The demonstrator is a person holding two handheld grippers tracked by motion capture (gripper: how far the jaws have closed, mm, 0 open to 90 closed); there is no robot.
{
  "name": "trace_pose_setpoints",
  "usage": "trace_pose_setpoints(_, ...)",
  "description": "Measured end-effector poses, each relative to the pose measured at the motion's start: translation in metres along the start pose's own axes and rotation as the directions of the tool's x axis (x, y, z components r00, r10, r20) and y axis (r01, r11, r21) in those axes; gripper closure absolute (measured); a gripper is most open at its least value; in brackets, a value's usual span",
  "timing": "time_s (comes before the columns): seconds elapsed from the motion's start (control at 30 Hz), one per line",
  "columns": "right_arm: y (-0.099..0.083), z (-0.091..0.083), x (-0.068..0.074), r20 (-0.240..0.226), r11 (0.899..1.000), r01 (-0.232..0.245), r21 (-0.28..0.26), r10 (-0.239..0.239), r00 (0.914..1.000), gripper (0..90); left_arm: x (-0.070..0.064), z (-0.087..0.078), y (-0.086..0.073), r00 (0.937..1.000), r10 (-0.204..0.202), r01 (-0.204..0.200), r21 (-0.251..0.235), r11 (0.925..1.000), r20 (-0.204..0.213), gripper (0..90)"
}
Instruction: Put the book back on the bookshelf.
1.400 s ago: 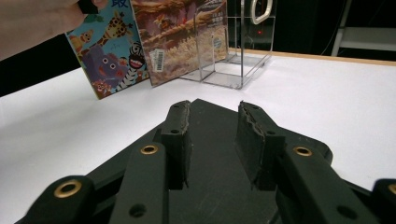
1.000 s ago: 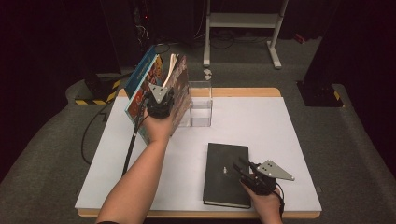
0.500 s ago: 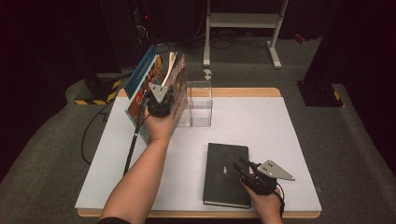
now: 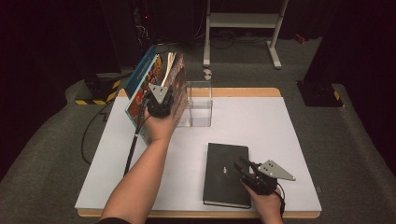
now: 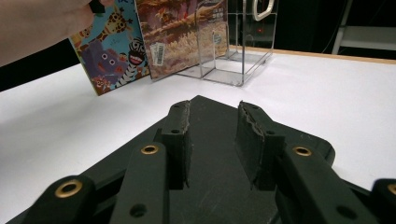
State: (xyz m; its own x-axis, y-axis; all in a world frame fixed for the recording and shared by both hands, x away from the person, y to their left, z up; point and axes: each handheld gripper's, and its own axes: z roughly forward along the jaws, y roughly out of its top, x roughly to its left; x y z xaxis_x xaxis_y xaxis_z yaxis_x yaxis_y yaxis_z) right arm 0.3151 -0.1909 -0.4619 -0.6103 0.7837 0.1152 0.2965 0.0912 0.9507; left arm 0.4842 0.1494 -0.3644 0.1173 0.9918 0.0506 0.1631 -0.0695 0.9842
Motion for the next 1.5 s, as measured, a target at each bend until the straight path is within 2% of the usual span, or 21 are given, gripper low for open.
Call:
trace_pose_setpoints(0.27,0.0,0.0,0.001,-0.002,1.0,0.0,0.001,0.0,1.0,64.3,0.004,-0.002,0.001,0.9991,0.002,-0.001,0.01,1.0,-0.041,78.6)
trace_pose_setpoints(0.53,0.0,0.001,0.002,-0.006,1.0,0.003,0.002,-0.003,1.0,64.2,0.007,-0.005,0.001,0.9987,-0.001,0.002,0.014,0.9999,-0.051,72.0)
trace_pose_setpoints(0.8,0.0,0.002,0.003,-0.009,1.0,0.003,0.004,-0.003,1.0,64.1,0.006,-0.007,-0.006,0.9992,-0.007,0.009,0.036,0.9993,-0.04,65.0)
trace_pose_setpoints(1.03,0.0,0.003,0.004,-0.013,1.0,0.006,0.007,-0.005,0.9999,63.9,0.005,-0.014,-0.009,0.9995,-0.003,0.004,0.034,0.9994,-0.033,59.0)
trace_pose_setpoints(1.2,-0.001,0.004,0.004,-0.015,1.0,0.006,0.013,-0.005,0.9999,63.5,0.006,-0.021,-0.01,0.9998,-0.015,0.015,0.046,0.9988,-0.009,55.6)
trace_pose_setpoints(1.33,-0.001,0.005,0.005,-0.016,1.0,0.006,0.017,-0.006,0.9998,63.2,0.001,-0.029,-0.013,0.9995,0.017,-0.015,0.056,0.9983,-0.025,54.4)
trace_pose_setpoints(1.5,-0.001,0.004,0.005,-0.016,1.0,0.005,0.018,-0.005,0.9999,63.0,0.0,-0.041,-0.015,0.9999,0.009,-0.009,0.056,0.9984,-0.01,52.5)
